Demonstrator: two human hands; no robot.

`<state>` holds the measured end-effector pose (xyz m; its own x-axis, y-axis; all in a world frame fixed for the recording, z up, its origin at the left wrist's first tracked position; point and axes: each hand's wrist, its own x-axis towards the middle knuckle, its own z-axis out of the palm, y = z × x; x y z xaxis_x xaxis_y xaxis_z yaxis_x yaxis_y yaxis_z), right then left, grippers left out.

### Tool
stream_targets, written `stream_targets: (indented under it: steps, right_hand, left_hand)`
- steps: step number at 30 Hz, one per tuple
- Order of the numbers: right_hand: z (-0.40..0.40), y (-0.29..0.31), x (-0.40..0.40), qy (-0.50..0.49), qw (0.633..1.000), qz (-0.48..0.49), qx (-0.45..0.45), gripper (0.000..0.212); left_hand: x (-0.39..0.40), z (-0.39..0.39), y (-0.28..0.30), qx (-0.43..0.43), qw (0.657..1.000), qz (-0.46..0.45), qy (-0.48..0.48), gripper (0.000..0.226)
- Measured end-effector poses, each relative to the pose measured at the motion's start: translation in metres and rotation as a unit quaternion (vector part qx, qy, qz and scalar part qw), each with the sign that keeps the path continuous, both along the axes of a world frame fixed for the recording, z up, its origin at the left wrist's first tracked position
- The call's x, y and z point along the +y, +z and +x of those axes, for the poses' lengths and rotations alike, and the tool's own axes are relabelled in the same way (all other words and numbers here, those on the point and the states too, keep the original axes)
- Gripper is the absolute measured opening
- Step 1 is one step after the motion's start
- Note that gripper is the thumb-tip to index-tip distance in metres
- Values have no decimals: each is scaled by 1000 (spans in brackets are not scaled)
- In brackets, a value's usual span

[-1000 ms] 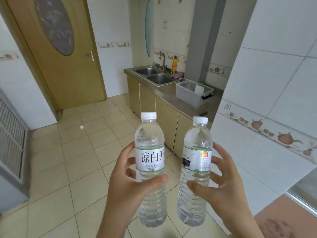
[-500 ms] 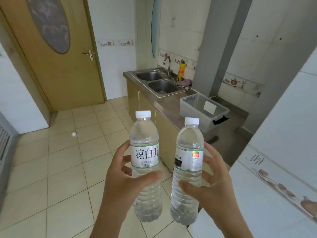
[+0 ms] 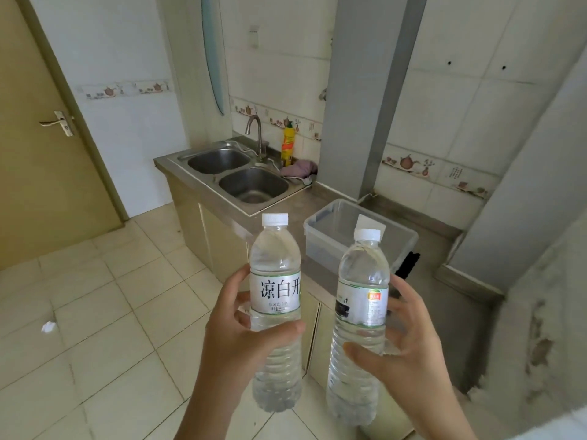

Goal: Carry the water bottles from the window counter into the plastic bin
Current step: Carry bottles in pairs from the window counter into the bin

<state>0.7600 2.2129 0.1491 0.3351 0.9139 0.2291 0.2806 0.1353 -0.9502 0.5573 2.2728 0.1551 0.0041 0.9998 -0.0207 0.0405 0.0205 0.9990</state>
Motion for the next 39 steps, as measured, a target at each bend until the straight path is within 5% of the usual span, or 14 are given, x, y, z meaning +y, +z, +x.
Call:
stream_targets:
  steps: [17, 23, 39]
  right_hand:
    - [127, -29, 206, -169, 984, -21, 51, 109]
    - [186, -51, 275, -184, 980, -23, 73, 103]
    - [258, -139, 345, -298, 945, -128, 42, 76]
  left_hand:
    - [266, 171, -29, -33, 983, -16, -182, 100]
    - [342, 252, -55, 8, 973, 40, -228, 91]
    - [416, 351, -162, 88, 934, -6, -346, 82]
